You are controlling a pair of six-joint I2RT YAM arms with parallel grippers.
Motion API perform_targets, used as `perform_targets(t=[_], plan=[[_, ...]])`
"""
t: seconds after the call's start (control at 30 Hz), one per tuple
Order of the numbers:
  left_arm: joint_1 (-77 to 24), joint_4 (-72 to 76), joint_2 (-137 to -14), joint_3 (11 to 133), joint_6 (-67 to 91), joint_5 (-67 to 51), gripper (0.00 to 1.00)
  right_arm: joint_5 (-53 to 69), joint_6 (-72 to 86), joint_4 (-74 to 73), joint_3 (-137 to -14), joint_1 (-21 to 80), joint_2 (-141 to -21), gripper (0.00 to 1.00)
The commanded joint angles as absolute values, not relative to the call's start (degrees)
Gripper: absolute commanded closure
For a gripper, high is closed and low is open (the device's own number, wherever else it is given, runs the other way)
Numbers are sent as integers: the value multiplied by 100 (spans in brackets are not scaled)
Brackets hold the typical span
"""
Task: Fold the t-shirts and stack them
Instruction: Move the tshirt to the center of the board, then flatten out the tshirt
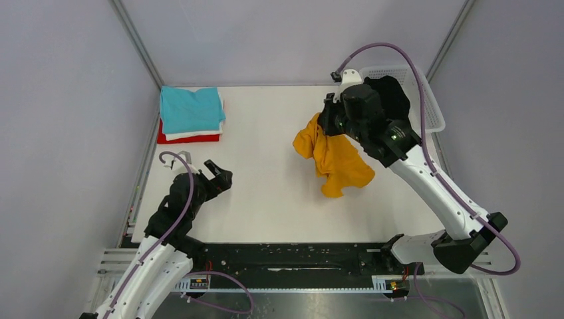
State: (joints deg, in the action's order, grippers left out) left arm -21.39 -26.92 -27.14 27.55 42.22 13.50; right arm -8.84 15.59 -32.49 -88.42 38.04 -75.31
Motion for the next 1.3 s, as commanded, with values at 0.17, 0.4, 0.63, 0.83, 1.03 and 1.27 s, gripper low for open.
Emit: perform_targets(t=[0.17,0.4,0.63,0.83,1.03,1.27], plan=[[-2153,-2689,-2920,2790,4299,919,1,-503,2252,-3015,-9757,3942,-9292,100],[-2154,-2594,-3111,2795,4307,728,1,-1724,1497,-3893,-10695,3934,-10398,8],[-2160,-1949,-3539,2570,4353,111,1,-1972,1685,-2663,-7654,3921,-8615,1],[-2157,-940,-4337,2287,4381,-284,1,-1446,2338,-1865,-5448,3613,-7656,1],[-2152,119,-5825,2658,4244,-471,1,59,2954,-843,-4671,2739,-7912,5],[-2109,664,-7614,3241,4274,-1157,7,409,3040,-482,-5068,2476,-9004,14]])
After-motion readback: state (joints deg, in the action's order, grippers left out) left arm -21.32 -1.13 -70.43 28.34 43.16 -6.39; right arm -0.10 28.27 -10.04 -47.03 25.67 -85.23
